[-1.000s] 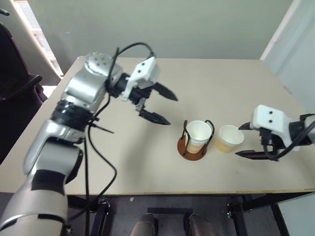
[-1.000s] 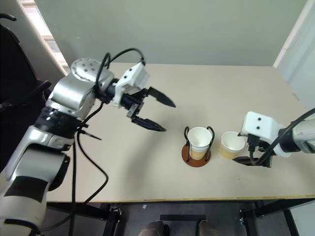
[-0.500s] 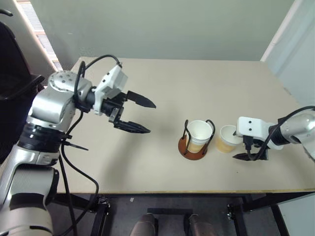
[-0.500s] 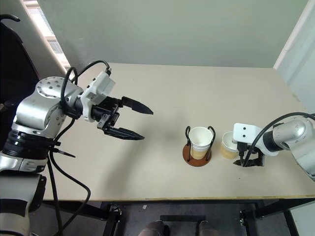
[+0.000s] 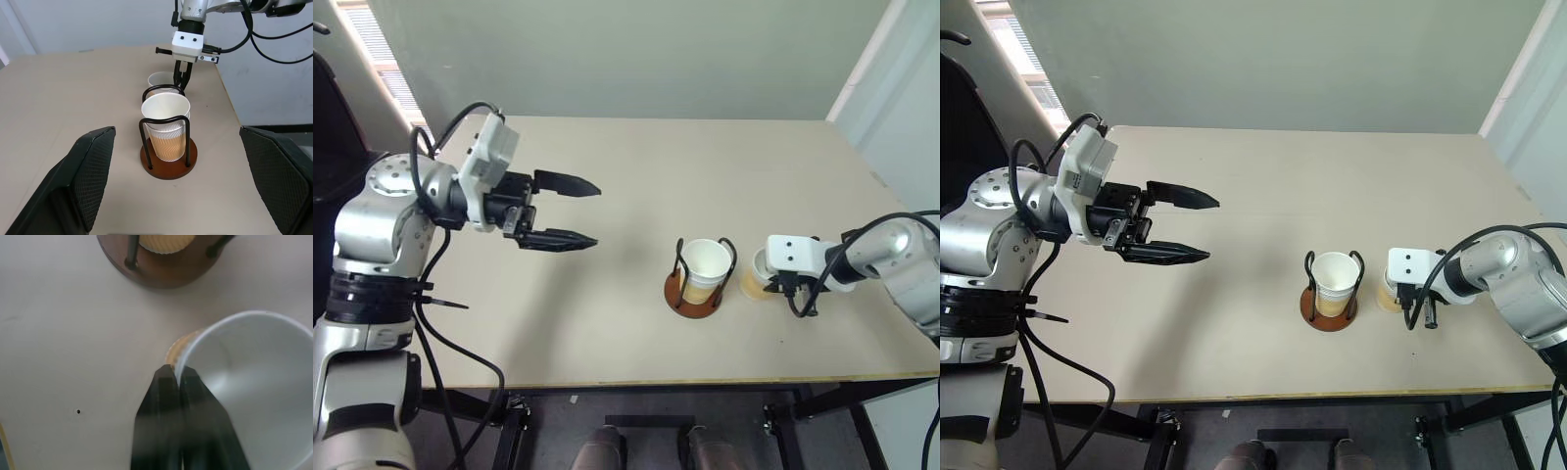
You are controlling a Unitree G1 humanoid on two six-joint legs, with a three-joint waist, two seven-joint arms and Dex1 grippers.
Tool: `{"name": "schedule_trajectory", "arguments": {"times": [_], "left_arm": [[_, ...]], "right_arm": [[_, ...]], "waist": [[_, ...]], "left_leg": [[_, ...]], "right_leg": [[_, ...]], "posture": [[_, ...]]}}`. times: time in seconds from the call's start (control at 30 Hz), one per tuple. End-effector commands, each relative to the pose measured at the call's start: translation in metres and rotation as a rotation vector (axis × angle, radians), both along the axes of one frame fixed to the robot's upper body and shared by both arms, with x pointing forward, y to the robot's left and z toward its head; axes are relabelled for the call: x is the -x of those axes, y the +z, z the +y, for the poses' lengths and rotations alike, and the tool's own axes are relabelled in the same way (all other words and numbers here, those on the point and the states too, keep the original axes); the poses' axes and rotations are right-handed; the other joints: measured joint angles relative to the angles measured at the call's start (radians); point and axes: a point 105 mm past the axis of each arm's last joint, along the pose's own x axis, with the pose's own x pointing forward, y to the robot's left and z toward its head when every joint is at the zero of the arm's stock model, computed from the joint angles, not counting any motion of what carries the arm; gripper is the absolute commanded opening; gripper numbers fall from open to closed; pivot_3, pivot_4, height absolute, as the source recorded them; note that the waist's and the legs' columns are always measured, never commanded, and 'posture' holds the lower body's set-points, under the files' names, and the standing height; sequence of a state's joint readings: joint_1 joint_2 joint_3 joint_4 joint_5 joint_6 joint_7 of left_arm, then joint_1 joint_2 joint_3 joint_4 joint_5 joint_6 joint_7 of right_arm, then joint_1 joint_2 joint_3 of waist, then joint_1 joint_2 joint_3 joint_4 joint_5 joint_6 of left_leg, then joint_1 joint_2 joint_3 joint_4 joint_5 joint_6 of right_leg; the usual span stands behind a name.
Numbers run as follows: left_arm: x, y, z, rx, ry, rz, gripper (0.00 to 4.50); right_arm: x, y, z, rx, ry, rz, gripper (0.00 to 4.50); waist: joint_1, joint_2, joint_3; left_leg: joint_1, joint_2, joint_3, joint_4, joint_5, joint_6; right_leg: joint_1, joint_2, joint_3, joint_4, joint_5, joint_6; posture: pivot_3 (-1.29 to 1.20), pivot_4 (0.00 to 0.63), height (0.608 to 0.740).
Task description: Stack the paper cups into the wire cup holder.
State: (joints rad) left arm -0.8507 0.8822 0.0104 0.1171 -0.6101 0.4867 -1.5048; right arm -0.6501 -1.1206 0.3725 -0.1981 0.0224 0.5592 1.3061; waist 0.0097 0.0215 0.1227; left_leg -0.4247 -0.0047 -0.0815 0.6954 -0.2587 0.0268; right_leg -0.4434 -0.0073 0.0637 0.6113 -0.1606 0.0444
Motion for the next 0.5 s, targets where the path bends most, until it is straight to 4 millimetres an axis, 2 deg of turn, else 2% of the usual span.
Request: {"name": "schedule_trajectory", "arguments": {"times": [0.03, 0.2, 0.33, 0.4, 0.5], "left_arm": [[0.002, 0.011, 0.010, 0.014, 0.030, -0.015, 4.38], [0.004, 0.010, 0.016, 0.000, 0.013, 0.012, 4.38], [0.007, 0.008, 0.017, -0.029, -0.028, -0.003, 4.38], [0.007, 0.009, 0.016, -0.033, -0.039, -0.023, 4.38], [0.009, 0.011, 0.014, -0.014, -0.073, -0.027, 4.38]], "right_arm": [[0.000, 0.035, -0.006, 0.010, 0.022, -0.072, 0.03], [0.006, 0.094, -0.003, -0.006, 0.083, -0.152, 0.03], [0.021, 0.143, 0.027, -0.038, 0.218, -0.227, 0.03], [0.028, 0.153, 0.042, -0.042, 0.278, -0.237, 0.03], [0.035, 0.155, 0.060, -0.045, 0.350, -0.228, 0.03]], "waist": [[0.000, 0.000, 0.000], [-0.002, 0.000, 0.000], [-0.004, 0.000, 0.000], [-0.004, 0.000, 0.000], [-0.003, 0.000, 0.000]], "left_leg": [[0.000, 0.000, 0.000, 0.000, 0.000, 0.000], [0.000, 0.000, 0.000, -0.005, 0.001, -0.003], [0.000, 0.000, 0.000, -0.012, 0.003, -0.005], [0.000, 0.001, 0.000, -0.015, 0.004, -0.006], [0.000, 0.002, -0.002, -0.016, 0.004, -0.008]], "right_leg": [[0.000, 0.000, 0.000, 0.000, -0.001, -0.001], [-0.003, 0.000, 0.001, 0.000, -0.004, -0.007], [-0.007, 0.000, 0.001, 0.000, -0.004, -0.010], [-0.008, 0.001, 0.001, 0.001, -0.004, -0.010], [-0.008, 0.002, -0.002, 0.001, -0.006, -0.012]], "posture": [[0.00, 0.150, 0.740], [0.00, 0.150, 0.740], [0.00, 0.150, 0.740], [0.00, 0.150, 0.740], [0.00, 0.150, 0.740]]}}
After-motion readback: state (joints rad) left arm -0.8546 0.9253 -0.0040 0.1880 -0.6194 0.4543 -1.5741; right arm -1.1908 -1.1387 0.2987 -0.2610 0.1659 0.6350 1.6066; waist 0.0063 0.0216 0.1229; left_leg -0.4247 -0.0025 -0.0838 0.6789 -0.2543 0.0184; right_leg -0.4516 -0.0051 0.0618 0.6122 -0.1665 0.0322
